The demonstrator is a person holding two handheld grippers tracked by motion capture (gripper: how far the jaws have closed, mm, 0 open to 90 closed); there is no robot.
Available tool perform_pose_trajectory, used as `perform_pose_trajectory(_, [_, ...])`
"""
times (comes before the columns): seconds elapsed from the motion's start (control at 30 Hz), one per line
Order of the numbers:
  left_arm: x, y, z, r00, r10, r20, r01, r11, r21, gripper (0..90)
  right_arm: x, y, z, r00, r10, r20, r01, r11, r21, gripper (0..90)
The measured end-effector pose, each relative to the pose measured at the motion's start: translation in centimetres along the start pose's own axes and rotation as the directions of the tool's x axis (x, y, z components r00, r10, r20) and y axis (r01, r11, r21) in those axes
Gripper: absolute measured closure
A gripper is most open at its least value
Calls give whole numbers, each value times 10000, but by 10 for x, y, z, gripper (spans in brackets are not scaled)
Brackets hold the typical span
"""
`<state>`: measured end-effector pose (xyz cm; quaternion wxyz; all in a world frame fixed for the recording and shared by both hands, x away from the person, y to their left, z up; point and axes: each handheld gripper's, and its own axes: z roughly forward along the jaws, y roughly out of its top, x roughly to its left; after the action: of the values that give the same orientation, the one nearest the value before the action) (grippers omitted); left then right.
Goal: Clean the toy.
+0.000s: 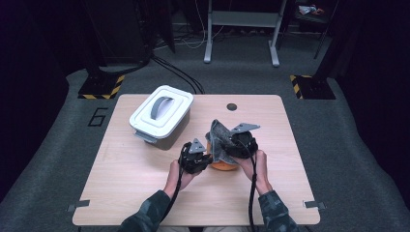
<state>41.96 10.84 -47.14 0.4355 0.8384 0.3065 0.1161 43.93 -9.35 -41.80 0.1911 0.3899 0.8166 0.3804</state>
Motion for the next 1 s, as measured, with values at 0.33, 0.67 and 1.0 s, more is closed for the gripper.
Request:
perform_pose_trajectory(0.33, [1, -2, 2, 10000, -30, -61, 30, 10000, -5, 813, 5, -8, 13, 9982, -181, 570, 173, 9997, 143, 759])
perform_pose_trajectory(0.67, [-1, -1, 2, 9999, -100, -11, 99, 9997, -222, 816, -13, -19, 0, 9981, 411, 454, -414, 9991, 42, 789])
perform_pose_trajectory(1.0, [0, -2, 2, 9999, -153, 3, 153, 9996, -233, 816, -38, -35, -6, 9919, 910, 887, -928, 9955, 164, 791])
